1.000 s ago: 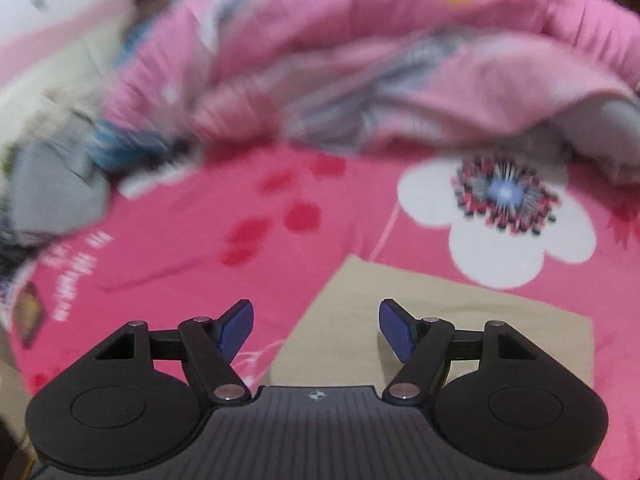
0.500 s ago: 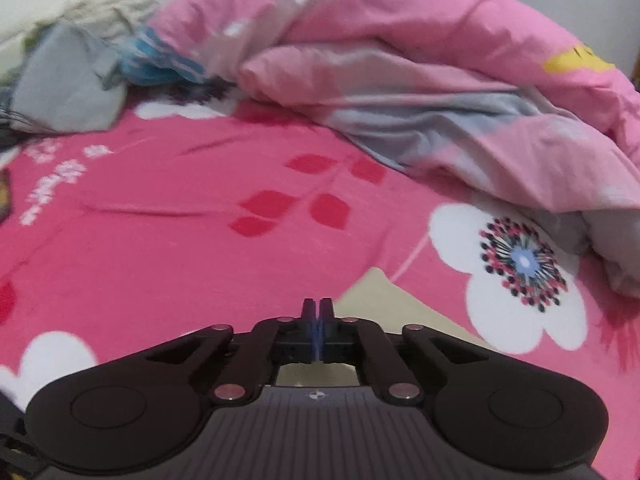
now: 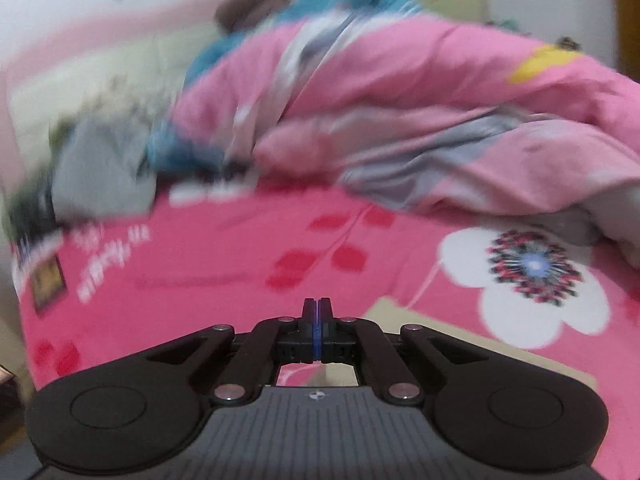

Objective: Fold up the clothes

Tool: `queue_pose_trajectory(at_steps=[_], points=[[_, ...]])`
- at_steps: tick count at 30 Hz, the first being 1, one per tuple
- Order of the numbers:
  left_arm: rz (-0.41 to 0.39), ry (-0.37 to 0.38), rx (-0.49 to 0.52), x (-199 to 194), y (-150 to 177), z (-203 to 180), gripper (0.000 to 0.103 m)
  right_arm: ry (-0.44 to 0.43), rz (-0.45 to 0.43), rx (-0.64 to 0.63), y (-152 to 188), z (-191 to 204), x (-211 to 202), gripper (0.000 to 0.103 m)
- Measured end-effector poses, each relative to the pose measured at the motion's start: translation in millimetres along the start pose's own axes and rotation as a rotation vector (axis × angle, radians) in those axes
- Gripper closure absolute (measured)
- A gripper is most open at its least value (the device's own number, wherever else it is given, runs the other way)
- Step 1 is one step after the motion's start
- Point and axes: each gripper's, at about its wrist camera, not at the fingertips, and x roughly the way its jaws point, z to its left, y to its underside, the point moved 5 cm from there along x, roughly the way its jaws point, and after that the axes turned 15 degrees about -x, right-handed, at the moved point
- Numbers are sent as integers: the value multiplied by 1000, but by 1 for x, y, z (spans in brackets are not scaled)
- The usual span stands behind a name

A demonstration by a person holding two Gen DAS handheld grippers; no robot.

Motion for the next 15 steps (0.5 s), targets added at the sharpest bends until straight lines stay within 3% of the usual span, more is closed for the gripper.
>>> queue_pose_trajectory(at_steps=[6, 9, 11, 15], points=[[-8, -10, -40, -11, 2, 6, 86, 73, -74, 245, 44, -67, -83, 102], [-49, -45, -51, -25, -1, 6, 76, 89, -72, 352, 83, -83, -113, 102], [-83, -76, -53, -35, -4, 6, 63, 115, -71, 408, 107, -87, -131, 102], [-140, -152, -3, -44, -16, -6, 59, 111, -120, 517, 147, -85, -163, 102]])
